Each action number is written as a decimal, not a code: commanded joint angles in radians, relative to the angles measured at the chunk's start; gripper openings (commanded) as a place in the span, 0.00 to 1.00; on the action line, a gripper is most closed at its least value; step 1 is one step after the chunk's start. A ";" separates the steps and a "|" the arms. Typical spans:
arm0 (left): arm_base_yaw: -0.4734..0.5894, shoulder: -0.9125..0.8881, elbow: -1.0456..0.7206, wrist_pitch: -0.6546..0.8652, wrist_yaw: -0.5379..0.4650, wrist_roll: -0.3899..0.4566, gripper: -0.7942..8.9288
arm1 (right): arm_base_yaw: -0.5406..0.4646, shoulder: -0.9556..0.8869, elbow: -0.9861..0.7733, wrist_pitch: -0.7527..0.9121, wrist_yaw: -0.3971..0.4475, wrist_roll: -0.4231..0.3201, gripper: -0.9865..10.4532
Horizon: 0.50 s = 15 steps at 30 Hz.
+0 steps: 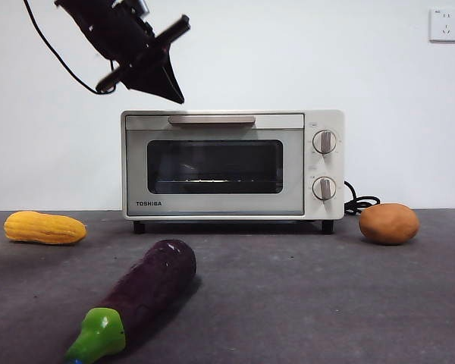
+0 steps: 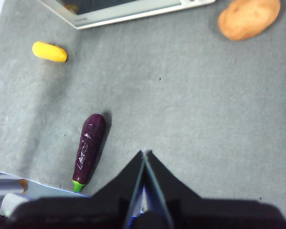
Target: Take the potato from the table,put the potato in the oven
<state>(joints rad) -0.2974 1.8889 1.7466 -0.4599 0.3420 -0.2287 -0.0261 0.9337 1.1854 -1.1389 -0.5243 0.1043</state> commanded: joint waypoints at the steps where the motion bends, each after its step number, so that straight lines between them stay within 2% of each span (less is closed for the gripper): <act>1: -0.005 0.019 0.004 0.035 -0.003 0.015 0.08 | 0.000 0.000 0.007 -0.008 -0.003 -0.003 0.09; 15: -0.019 0.068 0.004 0.047 -0.003 0.028 0.08 | 0.000 0.000 0.007 -0.031 -0.003 0.000 0.09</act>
<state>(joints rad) -0.3092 1.9377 1.7470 -0.4076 0.3405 -0.2230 -0.0261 0.9337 1.1854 -1.1687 -0.5243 0.1047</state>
